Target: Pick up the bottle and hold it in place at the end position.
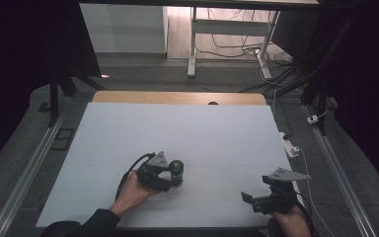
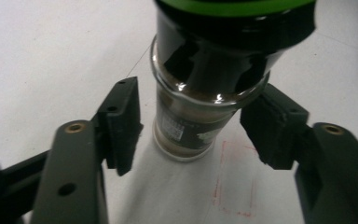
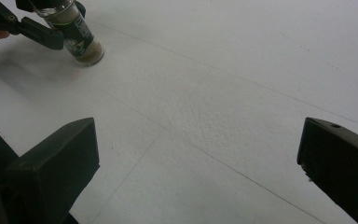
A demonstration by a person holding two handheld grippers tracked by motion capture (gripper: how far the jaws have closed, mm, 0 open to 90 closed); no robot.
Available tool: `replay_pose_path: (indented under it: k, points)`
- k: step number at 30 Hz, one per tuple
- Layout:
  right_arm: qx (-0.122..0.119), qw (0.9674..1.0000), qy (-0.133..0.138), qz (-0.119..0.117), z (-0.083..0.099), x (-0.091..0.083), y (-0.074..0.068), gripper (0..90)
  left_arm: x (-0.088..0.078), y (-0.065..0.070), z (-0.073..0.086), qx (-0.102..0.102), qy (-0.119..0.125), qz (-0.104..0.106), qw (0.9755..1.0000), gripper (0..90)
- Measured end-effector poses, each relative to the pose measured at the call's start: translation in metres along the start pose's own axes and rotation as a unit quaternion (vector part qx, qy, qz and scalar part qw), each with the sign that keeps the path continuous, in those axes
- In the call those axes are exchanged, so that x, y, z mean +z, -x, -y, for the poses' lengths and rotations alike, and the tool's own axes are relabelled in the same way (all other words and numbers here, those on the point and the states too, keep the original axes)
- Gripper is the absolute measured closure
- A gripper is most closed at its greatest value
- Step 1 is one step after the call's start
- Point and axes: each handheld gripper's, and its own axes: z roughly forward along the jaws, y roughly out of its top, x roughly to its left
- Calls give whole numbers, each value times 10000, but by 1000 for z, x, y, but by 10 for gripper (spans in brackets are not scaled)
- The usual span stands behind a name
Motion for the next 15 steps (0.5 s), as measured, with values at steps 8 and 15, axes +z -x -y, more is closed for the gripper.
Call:
replay_pose_path:
  k: [8,15]
  points:
    - [-15,10000,-8,1,0,0,0,0,1,2,0,138,-98,-83,9998,530]
    - [-30,10000,-13,0,0,0,-1,0,1,2,-2,173,-138,-111,9997,539]
